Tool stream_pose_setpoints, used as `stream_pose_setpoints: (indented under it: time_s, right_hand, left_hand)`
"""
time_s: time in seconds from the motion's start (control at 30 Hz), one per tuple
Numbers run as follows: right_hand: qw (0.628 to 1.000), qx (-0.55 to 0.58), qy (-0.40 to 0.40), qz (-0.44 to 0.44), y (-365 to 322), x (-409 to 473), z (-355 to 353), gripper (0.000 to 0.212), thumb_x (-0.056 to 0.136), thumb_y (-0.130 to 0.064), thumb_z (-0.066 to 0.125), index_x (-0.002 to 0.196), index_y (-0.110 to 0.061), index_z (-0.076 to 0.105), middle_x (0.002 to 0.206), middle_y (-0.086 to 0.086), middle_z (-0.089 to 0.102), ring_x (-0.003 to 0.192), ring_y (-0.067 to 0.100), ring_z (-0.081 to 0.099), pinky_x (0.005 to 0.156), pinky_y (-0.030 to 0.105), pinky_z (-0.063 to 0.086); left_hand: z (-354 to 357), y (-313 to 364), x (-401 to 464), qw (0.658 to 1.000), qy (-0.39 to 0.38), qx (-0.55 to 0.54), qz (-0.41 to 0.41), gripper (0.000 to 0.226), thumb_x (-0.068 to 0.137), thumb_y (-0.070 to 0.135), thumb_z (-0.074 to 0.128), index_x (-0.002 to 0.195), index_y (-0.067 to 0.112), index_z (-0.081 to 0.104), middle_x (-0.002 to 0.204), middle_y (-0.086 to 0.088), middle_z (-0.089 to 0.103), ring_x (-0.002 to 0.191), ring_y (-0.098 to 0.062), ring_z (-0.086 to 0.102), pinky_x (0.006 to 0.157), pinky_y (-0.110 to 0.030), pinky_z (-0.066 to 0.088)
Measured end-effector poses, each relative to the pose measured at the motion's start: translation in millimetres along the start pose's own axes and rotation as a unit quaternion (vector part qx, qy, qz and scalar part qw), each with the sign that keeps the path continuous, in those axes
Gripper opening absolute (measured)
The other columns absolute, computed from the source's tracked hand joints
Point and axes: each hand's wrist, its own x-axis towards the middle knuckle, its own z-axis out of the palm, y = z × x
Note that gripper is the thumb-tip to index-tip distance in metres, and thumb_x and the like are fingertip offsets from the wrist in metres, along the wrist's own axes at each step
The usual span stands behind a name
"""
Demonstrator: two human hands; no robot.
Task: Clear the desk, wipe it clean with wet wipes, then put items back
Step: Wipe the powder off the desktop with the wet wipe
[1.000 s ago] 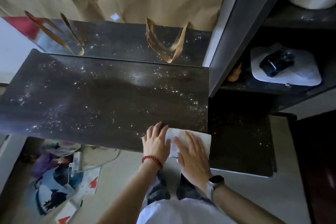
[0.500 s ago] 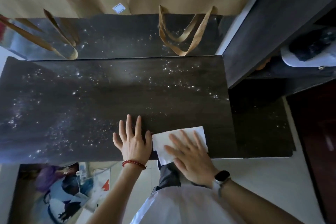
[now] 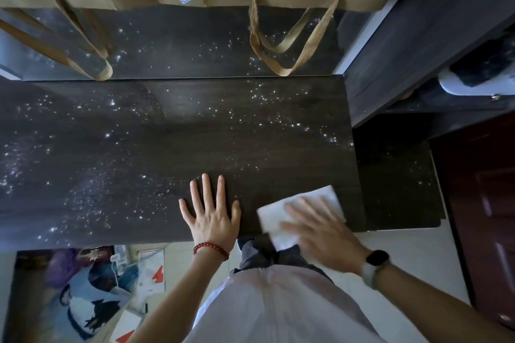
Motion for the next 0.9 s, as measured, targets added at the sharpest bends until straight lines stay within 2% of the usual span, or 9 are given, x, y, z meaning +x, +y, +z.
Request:
stream_pose_setpoints:
  time_s: [0.13, 0.27, 0.37, 0.43, 0.5, 0.6, 0.7, 0.8, 0.9]
  right_hand:
    - [0.974, 0.056, 0.039, 0.215, 61, 8, -1, 0.049, 0.097, -0.035, 0.015, 0.145, -0.03, 0.009, 0.15, 0.016, 0.022, 0.138, 0.038, 0.011, 0.108, 0.061, 0.019]
    - [0.908, 0.082, 0.071, 0.405, 49, 80, -10, 0.058, 0.091, -0.04, 0.026, 0.14, -0.01, 0.033, 0.144, 0.031, 0.027, 0.131, 0.051, 0.024, 0.103, 0.065, 0.024]
    - [0.98, 0.083, 0.058, 0.169, 1, 85, -6, 0.051, 0.092, -0.037, 0.028, 0.138, -0.017, 0.037, 0.148, 0.019, 0.028, 0.136, 0.042, 0.02, 0.11, 0.057, 0.019]
    - [0.992, 0.108, 0.028, 0.056, 4, 63, -9, 0.044, 0.092, -0.03, 0.031, 0.134, -0.023, 0.039, 0.149, 0.008, 0.03, 0.138, 0.033, 0.02, 0.111, 0.05, 0.015]
    - [0.98, 0.133, 0.075, 0.123, 30, 51, -10, 0.034, 0.089, -0.019, 0.034, 0.12, -0.013, 0.048, 0.14, 0.012, 0.04, 0.132, 0.033, 0.03, 0.106, 0.052, 0.027]
    - [0.913, 0.144, 0.198, 0.327, 70, 77, -19, 0.021, 0.086, -0.011, 0.038, 0.088, 0.004, 0.052, 0.112, 0.027, 0.052, 0.11, 0.044, 0.047, 0.089, 0.055, 0.043]
    - [0.883, 0.16, 0.209, 0.388, 67, 118, -25, 0.026, 0.082, -0.014, 0.038, 0.097, 0.005, 0.05, 0.111, 0.028, 0.051, 0.107, 0.044, 0.048, 0.091, 0.053, 0.042]
    - [0.95, 0.104, 0.099, 0.277, 39, 95, -15, 0.05, 0.085, -0.019, 0.031, 0.133, -0.006, 0.037, 0.14, 0.023, 0.038, 0.132, 0.038, 0.031, 0.109, 0.05, 0.024]
    - [0.997, 0.054, 0.002, 0.059, 36, 38, -11, 0.055, 0.087, -0.024, 0.031, 0.141, -0.012, 0.028, 0.149, 0.012, 0.03, 0.138, 0.03, 0.024, 0.113, 0.045, 0.009]
  left_hand:
    - [2, 1, -1, 1.0, 0.011, 0.002, -0.004, 0.063, 0.083, 0.05, 0.022, 0.139, 0.023, 0.028, 0.152, -0.01, 0.023, 0.14, -0.031, 0.014, 0.109, -0.06, 0.009]
    - [2, 2, 0, 1.0, 0.007, 0.007, -0.01, 0.065, 0.082, 0.051, 0.02, 0.14, 0.024, 0.024, 0.153, -0.009, 0.019, 0.141, -0.03, 0.01, 0.111, -0.058, 0.005]
    - [1, 3, 0, 1.0, 0.009, 0.001, -0.017, 0.066, 0.08, 0.052, 0.019, 0.14, 0.024, 0.025, 0.153, -0.008, 0.018, 0.142, -0.029, 0.009, 0.111, -0.058, 0.004]
    - [0, 4, 0, 1.0, 0.008, 0.0, -0.019, 0.067, 0.08, 0.052, 0.019, 0.14, 0.024, 0.026, 0.153, -0.008, 0.018, 0.142, -0.029, 0.009, 0.112, -0.057, 0.004]
    - [0, 4, 0, 1.0, 0.009, 0.003, -0.024, 0.067, 0.08, 0.052, 0.019, 0.14, 0.025, 0.025, 0.153, -0.008, 0.018, 0.142, -0.029, 0.009, 0.112, -0.057, 0.003]
    - [0, 5, 0, 1.0, 0.012, 0.004, -0.026, 0.067, 0.08, 0.052, 0.019, 0.141, 0.025, 0.024, 0.153, -0.008, 0.018, 0.142, -0.028, 0.008, 0.112, -0.056, 0.002]
    - [-1, 6, 0, 1.0, 0.003, 0.013, -0.027, 0.069, 0.079, 0.055, 0.015, 0.142, 0.027, 0.018, 0.155, -0.006, 0.012, 0.142, -0.027, 0.001, 0.112, -0.053, -0.004]
    - [-2, 6, 0, 0.999, -0.01, 0.015, -0.031, 0.071, 0.078, 0.057, 0.009, 0.143, 0.029, 0.012, 0.155, -0.003, 0.005, 0.142, -0.024, -0.006, 0.113, -0.051, -0.009]
    - [-2, 6, 0, 0.999, -0.019, 0.021, -0.035, 0.072, 0.077, 0.059, 0.005, 0.143, 0.03, 0.008, 0.156, -0.002, 0.001, 0.142, -0.023, -0.009, 0.112, -0.05, -0.011]
